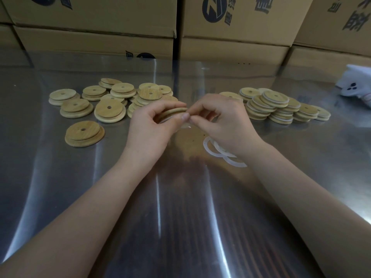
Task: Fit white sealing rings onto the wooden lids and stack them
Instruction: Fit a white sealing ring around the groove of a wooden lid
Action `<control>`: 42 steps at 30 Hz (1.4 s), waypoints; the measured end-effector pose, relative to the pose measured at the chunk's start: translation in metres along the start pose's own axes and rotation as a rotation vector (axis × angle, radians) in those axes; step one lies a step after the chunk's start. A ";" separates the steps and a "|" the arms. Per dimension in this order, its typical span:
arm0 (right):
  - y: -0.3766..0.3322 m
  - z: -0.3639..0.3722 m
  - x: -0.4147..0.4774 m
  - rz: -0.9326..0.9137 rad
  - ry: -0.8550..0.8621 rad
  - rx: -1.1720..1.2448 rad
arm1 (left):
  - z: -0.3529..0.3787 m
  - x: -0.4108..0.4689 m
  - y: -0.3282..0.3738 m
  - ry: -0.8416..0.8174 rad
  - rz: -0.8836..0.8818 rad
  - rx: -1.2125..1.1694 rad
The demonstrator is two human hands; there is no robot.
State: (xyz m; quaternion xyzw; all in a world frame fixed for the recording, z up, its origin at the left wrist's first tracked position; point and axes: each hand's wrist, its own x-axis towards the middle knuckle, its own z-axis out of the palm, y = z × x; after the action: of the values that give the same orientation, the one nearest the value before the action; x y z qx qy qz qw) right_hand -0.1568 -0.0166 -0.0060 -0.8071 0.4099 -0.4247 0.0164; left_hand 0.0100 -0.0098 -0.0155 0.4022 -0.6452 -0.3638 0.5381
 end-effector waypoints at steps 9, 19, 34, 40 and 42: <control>-0.002 0.010 -0.002 0.265 0.071 0.154 | 0.000 0.001 0.000 0.063 -0.068 -0.134; 0.002 -0.004 0.001 0.339 -0.016 0.215 | -0.002 0.002 0.005 0.032 0.050 -0.033; 0.002 -0.014 0.002 0.148 -0.083 -0.087 | -0.004 -0.001 0.003 -0.015 0.160 0.096; 0.000 -0.016 0.001 -0.006 -0.022 -0.122 | -0.006 0.000 0.001 -0.102 0.184 0.211; -0.001 -0.015 0.002 -0.040 -0.016 -0.125 | -0.004 0.001 -0.001 -0.083 0.199 0.238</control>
State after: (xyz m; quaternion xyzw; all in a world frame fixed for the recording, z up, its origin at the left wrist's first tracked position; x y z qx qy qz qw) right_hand -0.1664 -0.0122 0.0052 -0.8181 0.4191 -0.3919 -0.0390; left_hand 0.0140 -0.0110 -0.0158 0.3817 -0.7420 -0.2460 0.4931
